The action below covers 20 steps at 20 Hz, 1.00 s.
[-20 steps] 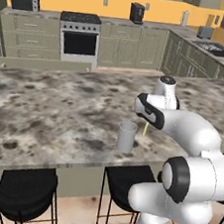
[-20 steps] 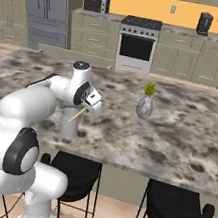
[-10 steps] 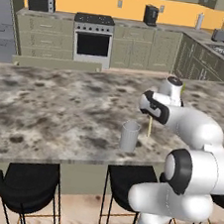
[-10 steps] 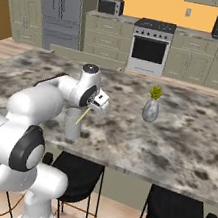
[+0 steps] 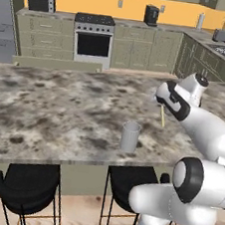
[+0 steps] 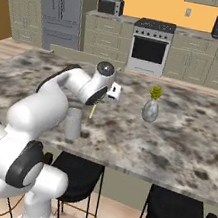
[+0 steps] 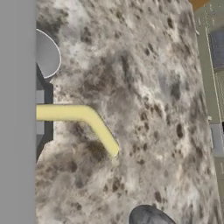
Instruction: Take a straw from the drawer in front and place it inside the glass cup on the dining counter.
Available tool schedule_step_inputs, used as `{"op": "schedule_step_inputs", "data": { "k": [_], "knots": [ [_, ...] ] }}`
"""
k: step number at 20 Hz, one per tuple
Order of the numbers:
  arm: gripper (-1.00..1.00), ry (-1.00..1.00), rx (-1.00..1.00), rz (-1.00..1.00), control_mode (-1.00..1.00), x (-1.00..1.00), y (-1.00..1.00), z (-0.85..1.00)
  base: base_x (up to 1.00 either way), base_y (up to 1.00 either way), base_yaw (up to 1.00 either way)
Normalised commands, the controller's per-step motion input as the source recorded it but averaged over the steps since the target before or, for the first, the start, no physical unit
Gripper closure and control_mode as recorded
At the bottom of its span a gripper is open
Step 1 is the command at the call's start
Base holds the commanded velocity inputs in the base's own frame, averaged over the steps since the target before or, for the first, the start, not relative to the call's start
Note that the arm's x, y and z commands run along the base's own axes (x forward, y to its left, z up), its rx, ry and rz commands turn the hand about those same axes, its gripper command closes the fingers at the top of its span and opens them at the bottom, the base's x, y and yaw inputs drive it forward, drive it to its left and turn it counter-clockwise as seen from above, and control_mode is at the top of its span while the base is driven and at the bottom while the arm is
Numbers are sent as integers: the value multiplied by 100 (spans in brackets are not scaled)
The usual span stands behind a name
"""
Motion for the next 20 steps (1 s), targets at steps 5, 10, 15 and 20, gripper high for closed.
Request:
{"op": "schedule_step_inputs", "data": {
  "k": [5, 10, 15, 20],
  "knots": [
    [100, -27, 7, 20, -100, -11, 4, 42, 0, 0, 0],
    [100, -17, 22, 26, -100, 0, 14, 15, 0, 0, 0],
    [100, -13, 24, 28, -100, 0, 17, 0, 0, 0, 0],
    [100, -17, 16, 24, -100, 0, 8, 3, 0, 0, 0]
  ]
}}
